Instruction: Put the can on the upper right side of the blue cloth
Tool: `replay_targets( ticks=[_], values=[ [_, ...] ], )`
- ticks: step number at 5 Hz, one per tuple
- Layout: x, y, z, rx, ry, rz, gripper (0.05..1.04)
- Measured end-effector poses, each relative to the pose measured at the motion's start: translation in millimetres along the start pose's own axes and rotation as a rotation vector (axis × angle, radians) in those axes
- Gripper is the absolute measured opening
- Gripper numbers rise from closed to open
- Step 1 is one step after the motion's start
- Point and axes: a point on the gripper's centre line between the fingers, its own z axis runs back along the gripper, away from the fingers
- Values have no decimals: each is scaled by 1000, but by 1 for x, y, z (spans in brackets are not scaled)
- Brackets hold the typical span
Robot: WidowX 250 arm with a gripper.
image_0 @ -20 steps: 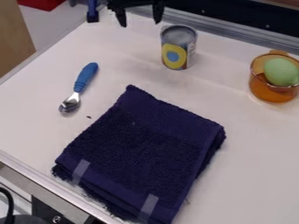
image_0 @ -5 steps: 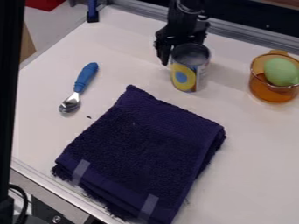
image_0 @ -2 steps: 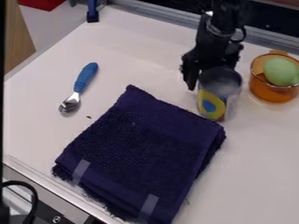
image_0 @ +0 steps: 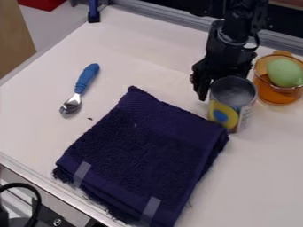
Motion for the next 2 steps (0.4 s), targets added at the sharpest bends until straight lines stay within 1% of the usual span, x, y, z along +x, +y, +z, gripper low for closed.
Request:
replay_targets(
  ticks=[1, 2],
  values=[
    [-11, -2, 3, -12, -23, -7, 997],
    [-8, 1, 7, -14, -48, 2, 997]
  ],
)
